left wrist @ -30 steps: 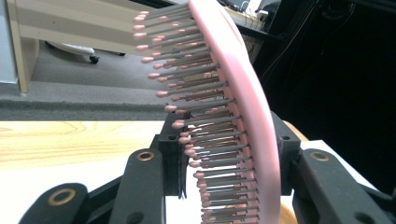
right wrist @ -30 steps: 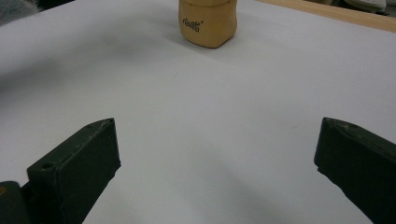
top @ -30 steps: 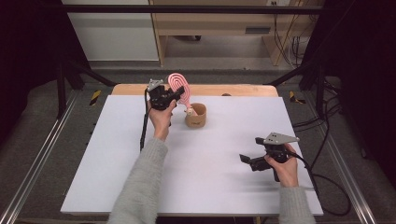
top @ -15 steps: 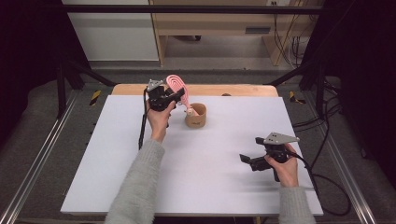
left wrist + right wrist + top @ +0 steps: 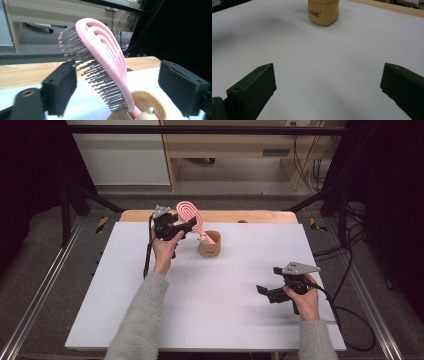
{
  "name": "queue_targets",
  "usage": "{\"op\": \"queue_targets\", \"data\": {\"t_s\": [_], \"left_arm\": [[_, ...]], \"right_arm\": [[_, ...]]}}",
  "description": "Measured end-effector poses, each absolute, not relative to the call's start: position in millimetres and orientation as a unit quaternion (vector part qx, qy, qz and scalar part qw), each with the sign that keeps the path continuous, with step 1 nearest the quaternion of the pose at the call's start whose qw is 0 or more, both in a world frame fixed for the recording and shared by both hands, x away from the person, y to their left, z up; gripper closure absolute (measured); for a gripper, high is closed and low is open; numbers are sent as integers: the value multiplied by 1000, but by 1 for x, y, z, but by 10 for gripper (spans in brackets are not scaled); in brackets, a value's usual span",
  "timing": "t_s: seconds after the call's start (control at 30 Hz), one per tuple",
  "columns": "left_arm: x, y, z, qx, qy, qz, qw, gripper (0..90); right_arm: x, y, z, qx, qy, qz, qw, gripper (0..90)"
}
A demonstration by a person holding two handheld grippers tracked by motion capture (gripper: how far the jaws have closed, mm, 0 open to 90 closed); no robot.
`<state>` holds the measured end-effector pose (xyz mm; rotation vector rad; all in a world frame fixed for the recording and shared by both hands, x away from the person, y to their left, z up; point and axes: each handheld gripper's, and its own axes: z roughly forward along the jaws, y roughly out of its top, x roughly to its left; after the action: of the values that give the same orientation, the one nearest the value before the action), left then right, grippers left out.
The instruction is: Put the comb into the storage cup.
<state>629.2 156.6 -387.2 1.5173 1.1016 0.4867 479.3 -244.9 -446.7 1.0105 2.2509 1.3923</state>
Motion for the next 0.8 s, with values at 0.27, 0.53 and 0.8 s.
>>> {"op": "queue_targets", "data": {"t_s": [0.27, 0.53, 0.8], "left_arm": [[620, 164, -382, 663, 457, 213, 553, 47], [607, 177, -377, 675, 446, 213, 548, 30], [589, 186, -374, 694, 423, 222, 539, 24]], "right_arm": [[479, -245, -447, 354, 785, 485, 153, 6], [480, -244, -448, 353, 786, 484, 154, 6], [480, -244, -448, 354, 787, 482, 154, 6]]}}
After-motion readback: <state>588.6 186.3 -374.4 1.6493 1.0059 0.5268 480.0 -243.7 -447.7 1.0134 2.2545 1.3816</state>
